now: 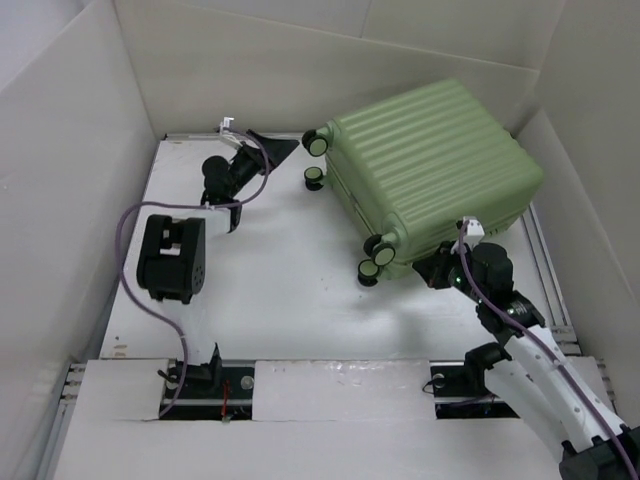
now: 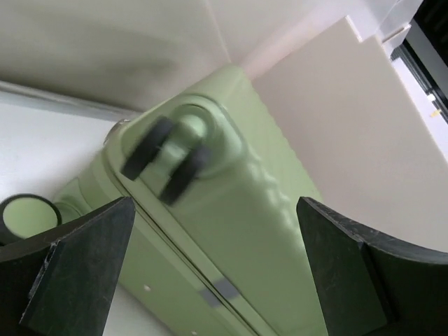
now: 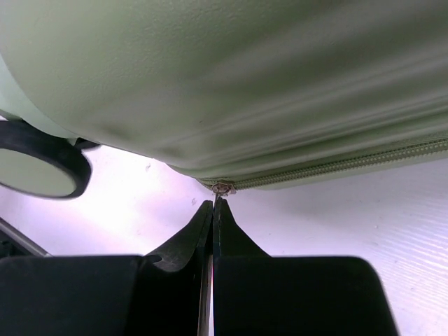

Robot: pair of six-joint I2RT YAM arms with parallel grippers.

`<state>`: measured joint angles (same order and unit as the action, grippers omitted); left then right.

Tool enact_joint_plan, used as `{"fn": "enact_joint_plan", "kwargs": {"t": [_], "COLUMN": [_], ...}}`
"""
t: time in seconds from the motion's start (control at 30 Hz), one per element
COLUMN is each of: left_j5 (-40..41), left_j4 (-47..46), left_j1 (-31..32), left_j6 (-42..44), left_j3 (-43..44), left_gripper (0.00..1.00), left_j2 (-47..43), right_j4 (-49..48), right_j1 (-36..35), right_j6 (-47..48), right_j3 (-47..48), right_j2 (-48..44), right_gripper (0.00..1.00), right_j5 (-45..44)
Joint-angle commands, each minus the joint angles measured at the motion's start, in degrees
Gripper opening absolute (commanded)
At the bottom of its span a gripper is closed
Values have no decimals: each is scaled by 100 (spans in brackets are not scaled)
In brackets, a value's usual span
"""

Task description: Pack the luggage

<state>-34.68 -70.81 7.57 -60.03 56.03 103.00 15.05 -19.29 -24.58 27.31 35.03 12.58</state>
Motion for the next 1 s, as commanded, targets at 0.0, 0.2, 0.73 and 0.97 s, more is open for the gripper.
{"fn": "enact_joint_plan", "kwargs": {"t": [0.0, 0.2, 0.73, 0.97], "left_j5": [-855, -795, -1208, -1270], "left_j4": [72, 1646, 2484, 1073], "left_j1": [60, 166, 570, 508], "left_j6": [-351, 692, 844, 81], "left_j3": [1343, 2630, 4610, 3838], "left_gripper": [100, 100, 96, 24], "left_j2": [867, 1424, 2857, 2832], "right_j4": [-608, -608, -714, -714], "right_j1": [-216, -216, -268, -268], "right_j6": [-390, -328, -328, -328], "right_j3": [248, 301, 301, 301], "right_j2": [-145, 100, 154, 154], "right_gripper": [0, 0, 0, 0], "right_j5": [693, 913, 975, 861]}}
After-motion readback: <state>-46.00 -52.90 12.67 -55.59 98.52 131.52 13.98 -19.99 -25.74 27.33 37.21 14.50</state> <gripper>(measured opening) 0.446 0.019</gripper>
